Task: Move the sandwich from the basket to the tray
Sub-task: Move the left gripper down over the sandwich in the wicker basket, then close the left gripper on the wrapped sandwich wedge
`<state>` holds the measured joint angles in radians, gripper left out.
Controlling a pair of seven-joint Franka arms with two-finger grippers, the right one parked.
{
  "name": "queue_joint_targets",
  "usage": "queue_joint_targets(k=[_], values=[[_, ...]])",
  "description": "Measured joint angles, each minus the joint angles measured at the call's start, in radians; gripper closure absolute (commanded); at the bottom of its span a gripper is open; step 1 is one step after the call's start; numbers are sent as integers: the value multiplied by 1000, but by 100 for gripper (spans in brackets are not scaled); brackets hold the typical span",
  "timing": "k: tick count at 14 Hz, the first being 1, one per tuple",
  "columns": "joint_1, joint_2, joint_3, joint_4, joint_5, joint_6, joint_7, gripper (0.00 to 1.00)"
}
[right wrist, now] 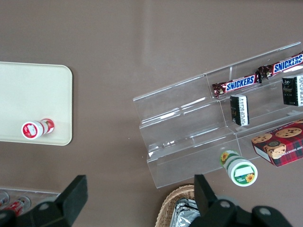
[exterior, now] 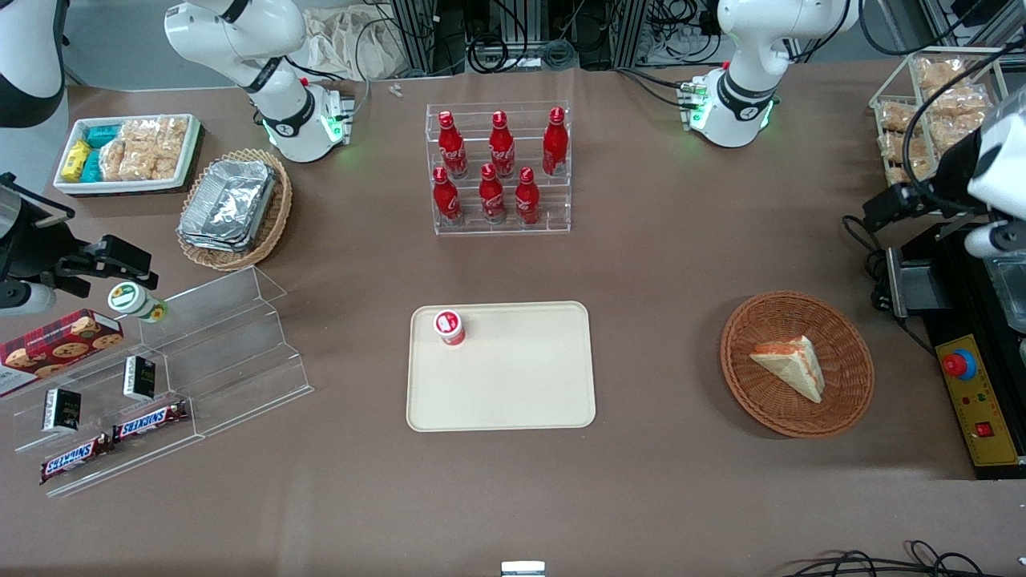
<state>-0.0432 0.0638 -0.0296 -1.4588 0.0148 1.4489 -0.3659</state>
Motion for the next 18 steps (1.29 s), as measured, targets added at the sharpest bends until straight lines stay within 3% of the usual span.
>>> queue_joint_targets(k=[4,11,17,18], values=[[12,85,5,-86,0,156,-237,0],[45,209,8,-487,-5,752,-405,0],[47,325,8,-512,-5,912,-479,1],[47,340,8,-512,-5,930,-481,26]])
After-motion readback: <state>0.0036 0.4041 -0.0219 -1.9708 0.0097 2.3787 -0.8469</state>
